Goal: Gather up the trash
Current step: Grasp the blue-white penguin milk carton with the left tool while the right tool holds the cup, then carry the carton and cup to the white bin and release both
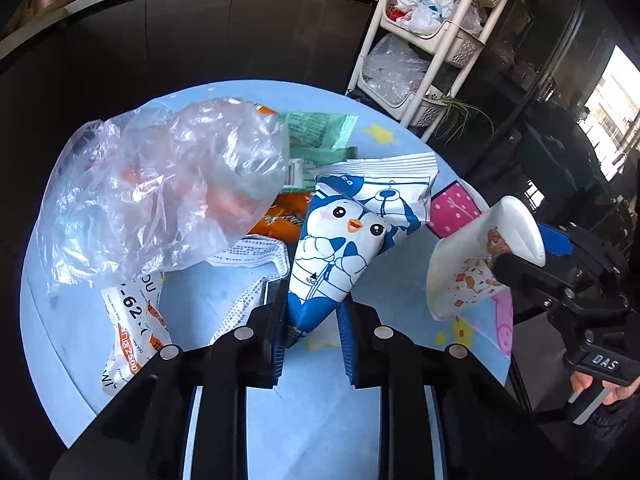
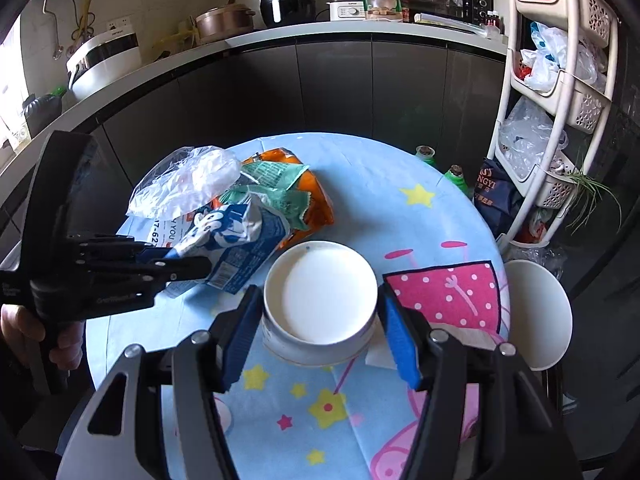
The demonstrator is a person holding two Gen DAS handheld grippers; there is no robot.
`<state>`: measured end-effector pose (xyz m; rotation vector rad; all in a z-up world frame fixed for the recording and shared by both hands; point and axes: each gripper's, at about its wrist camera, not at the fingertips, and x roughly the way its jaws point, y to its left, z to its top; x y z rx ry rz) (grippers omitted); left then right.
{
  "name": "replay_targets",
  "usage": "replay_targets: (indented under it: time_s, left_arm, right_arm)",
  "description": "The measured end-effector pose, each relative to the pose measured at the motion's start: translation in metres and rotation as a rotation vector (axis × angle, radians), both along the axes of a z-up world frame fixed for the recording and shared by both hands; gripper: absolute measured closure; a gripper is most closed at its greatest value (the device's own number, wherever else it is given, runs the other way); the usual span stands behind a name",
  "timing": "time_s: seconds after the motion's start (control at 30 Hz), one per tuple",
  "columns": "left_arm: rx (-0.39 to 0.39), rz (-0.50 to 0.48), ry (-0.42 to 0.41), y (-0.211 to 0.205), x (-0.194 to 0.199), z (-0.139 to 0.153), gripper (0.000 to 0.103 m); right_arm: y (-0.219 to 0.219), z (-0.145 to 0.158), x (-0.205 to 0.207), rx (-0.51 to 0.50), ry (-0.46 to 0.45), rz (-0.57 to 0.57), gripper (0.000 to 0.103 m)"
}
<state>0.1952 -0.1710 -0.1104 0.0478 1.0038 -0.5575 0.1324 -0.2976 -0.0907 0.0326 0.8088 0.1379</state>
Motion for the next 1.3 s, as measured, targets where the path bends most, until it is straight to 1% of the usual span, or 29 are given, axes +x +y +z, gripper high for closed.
replay_targets:
  time_s: [0.07,0.27,0.53,0.73,0.9,1.03,1.13,1.23,1.3]
  left_arm:
    - [-0.006,-0.013,-0.006,-0.002,-0.002,0.005,0.085]
    - [-0.053,-0.042,-0.029,-0.005,-0.009,0.027,0.095]
    - [-0.103,-0.073,-0.037,-0.023,-0.005,0.046,0.095]
    - [-0.129,-0.129,-0.056,-0.057,0.001,0.063,0.096]
    - [-0.141,-0.170,-0.071,-0.099,0.012,0.073,0.096]
    - [-0.158,-0.216,-0.048,-0.146,0.024,0.072,0.096]
    - [-0.163,-0.250,-0.035,-0.179,0.030,0.066,0.096]
    - [-0.183,-0.281,0.018,-0.220,0.042,0.055,0.096]
    - [-0.183,-0.295,0.042,-0.242,0.049,0.045,0.096]
  right_arm:
    - [-0.003,0.002,0.000,0.004,-0.003,-0.003,0.043]
    - [-0.013,0.005,-0.005,0.019,-0.012,-0.011,0.043]
    - [-0.023,0.012,-0.008,0.023,-0.034,-0.027,0.043]
    - [-0.050,0.026,-0.011,0.011,-0.069,-0.067,0.043]
    - [-0.095,0.038,-0.015,-0.006,-0.093,-0.141,0.043]
    - [-0.141,0.037,-0.017,-0.033,-0.094,-0.217,0.043]
    - [-0.179,0.025,-0.017,-0.041,-0.079,-0.277,0.043]
    - [-0.219,0.005,-0.015,-0.026,-0.057,-0.339,0.043]
    - [-0.243,-0.012,-0.014,-0.006,-0.039,-0.373,0.043]
